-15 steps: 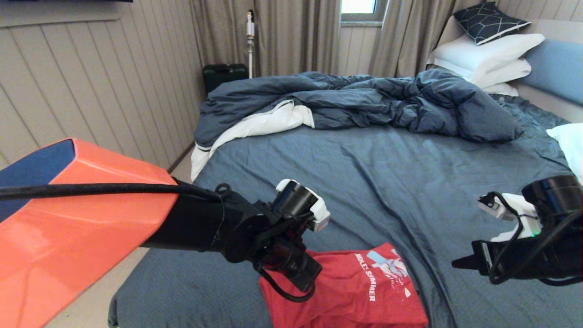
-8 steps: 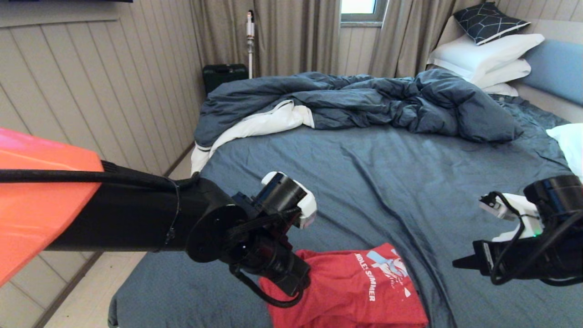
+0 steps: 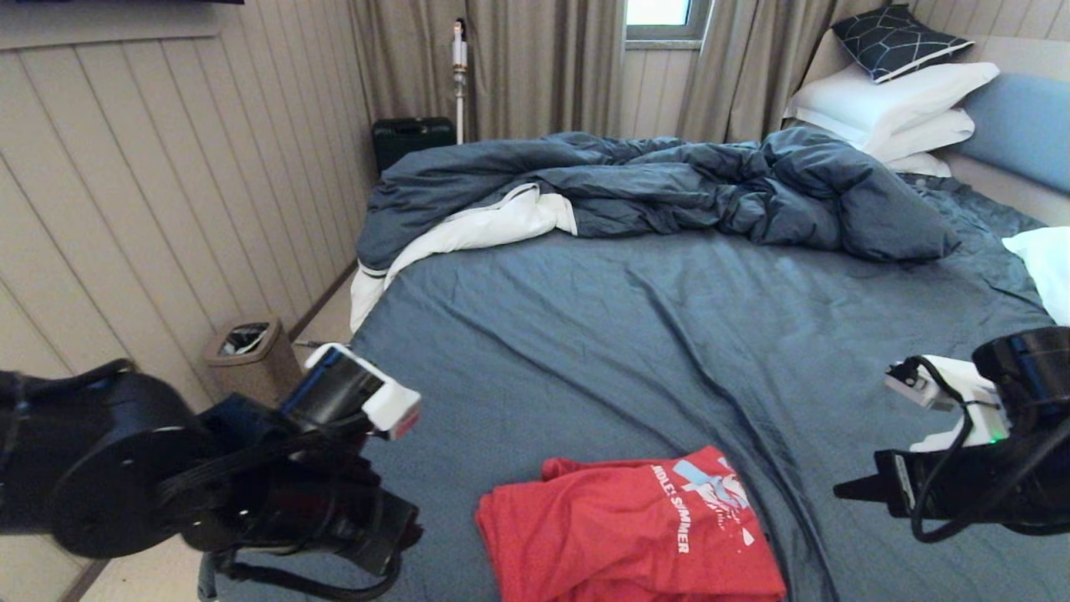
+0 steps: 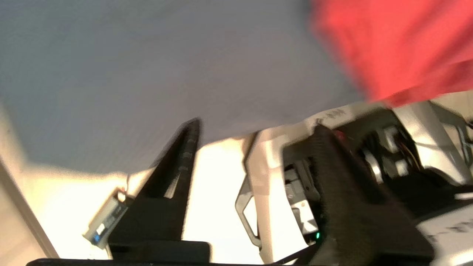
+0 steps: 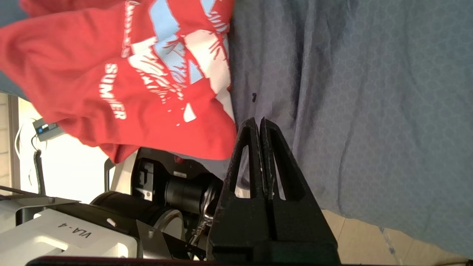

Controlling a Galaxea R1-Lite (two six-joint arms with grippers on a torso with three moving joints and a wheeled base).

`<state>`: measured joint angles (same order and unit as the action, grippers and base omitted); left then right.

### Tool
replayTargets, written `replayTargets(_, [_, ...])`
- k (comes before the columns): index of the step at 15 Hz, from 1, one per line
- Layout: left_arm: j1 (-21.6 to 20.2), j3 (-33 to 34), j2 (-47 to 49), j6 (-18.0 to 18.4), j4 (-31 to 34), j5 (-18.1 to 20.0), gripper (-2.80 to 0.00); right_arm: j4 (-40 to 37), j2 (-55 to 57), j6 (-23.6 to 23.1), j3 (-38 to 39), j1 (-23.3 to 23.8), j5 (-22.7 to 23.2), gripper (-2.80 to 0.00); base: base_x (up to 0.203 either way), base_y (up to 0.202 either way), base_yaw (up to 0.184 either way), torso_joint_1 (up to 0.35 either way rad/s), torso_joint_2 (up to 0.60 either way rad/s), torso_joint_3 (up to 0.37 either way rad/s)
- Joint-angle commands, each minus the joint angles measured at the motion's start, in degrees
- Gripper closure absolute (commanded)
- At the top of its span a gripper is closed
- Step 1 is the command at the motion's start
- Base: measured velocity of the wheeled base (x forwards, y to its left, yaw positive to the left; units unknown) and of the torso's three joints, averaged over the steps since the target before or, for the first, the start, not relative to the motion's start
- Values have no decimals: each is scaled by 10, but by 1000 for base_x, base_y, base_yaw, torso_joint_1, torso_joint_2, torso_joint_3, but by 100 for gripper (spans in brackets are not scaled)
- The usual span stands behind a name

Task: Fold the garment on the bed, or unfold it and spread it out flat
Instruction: Unford the red T-shirt

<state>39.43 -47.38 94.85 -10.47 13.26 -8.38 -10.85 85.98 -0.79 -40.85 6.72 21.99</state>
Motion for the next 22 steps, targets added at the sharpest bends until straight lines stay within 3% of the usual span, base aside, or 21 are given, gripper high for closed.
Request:
replayTargets(1, [-40, 72, -110, -4, -16, -4, 0, -3, -30, 1, 5, -2, 2, 0, 0, 0, 0, 0, 0, 0])
replayTargets(4, [-137, 165, -268, -6, -34, -11, 0, -6, -97, 2, 40, -1, 0, 0, 0, 0, 0, 0, 0, 0])
replayTargets(7, [-230, 230, -431, 3, -4, -22, 0, -13, -207, 3, 89, 11, -3, 0, 0, 0, 0, 0, 0, 0])
replayTargets(10, [-287, 305, -593, 7, 42, -75, 0, -80, -350, 2, 128, 37, -7, 0, 0, 0, 0, 0, 0, 0])
replayTargets(14, [-313, 463, -765, 6, 73, -118, 0, -125, -545, -23, 252, 75, -22, 0, 0, 0, 0, 0, 0, 0])
replayTargets(17, [-317, 474, -825, -13, 79, -125, 0, -58, -622, -41, 386, 77, -25, 0, 0, 0, 0, 0, 0, 0])
replayTargets(19, [-318, 474, -874, -8, 81, -121, 0, 24, -695, -44, 405, 77, -25, 0, 0, 0, 0, 0, 0, 0])
replayTargets(22, [-326, 474, -943, 16, 80, -117, 0, 66, -808, -45, 408, 78, -26, 0, 0, 0, 0, 0, 0, 0])
